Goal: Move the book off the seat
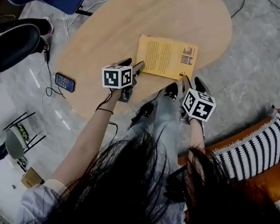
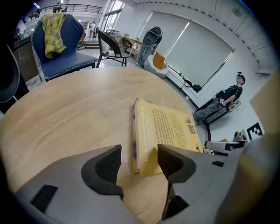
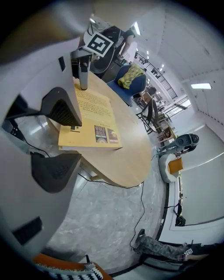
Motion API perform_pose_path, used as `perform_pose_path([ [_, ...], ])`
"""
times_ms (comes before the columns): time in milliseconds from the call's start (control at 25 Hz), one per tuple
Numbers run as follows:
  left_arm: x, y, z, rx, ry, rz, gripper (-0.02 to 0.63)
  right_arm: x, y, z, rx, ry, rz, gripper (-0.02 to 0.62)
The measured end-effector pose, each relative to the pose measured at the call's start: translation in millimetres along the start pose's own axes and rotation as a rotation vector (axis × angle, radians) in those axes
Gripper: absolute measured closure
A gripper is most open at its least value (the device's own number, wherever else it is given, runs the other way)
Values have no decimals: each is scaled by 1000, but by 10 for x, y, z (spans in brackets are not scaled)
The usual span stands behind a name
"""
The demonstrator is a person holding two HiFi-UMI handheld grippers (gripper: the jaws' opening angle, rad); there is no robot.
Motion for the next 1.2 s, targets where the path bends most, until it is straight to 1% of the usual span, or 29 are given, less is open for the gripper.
perform_pose_path([
  [80, -48, 41, 20, 10, -8, 4, 353, 36, 47, -45, 23, -15, -15, 411],
  [160, -66, 158, 12, 44, -27, 13, 353, 29, 128, -91, 50, -26, -33, 411],
  [280, 2, 382, 4, 102, -46, 83, 353, -98, 334, -155, 104, -28, -58, 411],
  [360, 116, 531, -2, 123, -61, 138, 360, -226, 506, -202, 139, -19, -81, 411],
  [520, 382, 871, -39, 156, -134, 208, 419, -564, 834, -248, 181, 29, -138, 411],
  [640, 587, 1169, -27, 190, -175, 238, 469, -814, 1104, -228, 190, 58, -192, 413],
  [800, 809, 1567, -8, 224, -218, 272, 492, -1114, 1433, -212, 209, 58, -252, 413],
  [920, 936, 1831, 21, 222, -245, 277, 526, -1301, 1687, -205, 244, 73, -264, 419],
  [1080, 1057, 2208, 57, 254, -278, 301, 537, -1536, 2029, -208, 297, 107, -262, 457],
  [1200, 1090, 2524, 94, 287, -277, 327, 541, -1714, 2257, -195, 328, 114, -275, 470],
])
Point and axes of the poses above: the fingertips, and each gripper's own axes: y backward along the fingers, x to its right, z out of its underside, the point moved 10 cm from there along y, backward along the fingers
